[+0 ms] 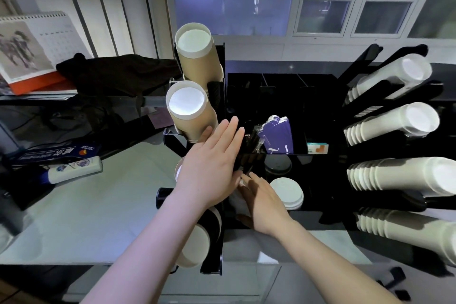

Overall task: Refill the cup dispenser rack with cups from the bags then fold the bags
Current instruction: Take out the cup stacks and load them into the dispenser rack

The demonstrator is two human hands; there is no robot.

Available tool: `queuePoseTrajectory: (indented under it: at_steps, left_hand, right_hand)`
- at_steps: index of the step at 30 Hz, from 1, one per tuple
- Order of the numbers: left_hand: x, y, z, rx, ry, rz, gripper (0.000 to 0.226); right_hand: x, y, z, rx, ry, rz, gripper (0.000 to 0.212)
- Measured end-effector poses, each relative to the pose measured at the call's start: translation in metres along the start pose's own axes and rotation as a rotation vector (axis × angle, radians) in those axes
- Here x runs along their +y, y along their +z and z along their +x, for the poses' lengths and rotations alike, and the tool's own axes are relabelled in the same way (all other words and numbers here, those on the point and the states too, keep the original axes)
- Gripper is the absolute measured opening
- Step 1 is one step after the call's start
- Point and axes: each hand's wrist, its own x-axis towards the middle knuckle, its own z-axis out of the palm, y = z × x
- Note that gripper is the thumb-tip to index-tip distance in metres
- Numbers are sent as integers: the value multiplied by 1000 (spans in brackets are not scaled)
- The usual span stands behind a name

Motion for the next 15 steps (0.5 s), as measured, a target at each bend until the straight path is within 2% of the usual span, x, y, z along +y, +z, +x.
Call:
queuePoseTrajectory:
  at_steps: [3, 4, 5, 10, 13, 15]
  left_hand:
    - [1, -1, 0, -13, -5, 18, 82]
    - [1, -2, 0, -18, -5, 28, 82]
    - [1, -2, 0, -23, -2, 39, 82]
    - [2, -5, 1, -41, -5, 49, 81]
    - [2, -6, 2, -58, 0, 46, 79]
    - [2, -9, 0, -62, 9, 43, 77]
  right_hand:
    - [-1, -4, -16, 86, -61, 35, 59]
    - [-2, -3, -22, 115, -63, 10, 57]
    - [-2, -2, -26, 128, -72, -32, 59]
    - [-2, 3, -29, -34, -31, -91, 65]
    - [-4, 1, -30, -36, -25, -98, 66]
    - [-3, -3, -35, 1, -29, -14, 63]
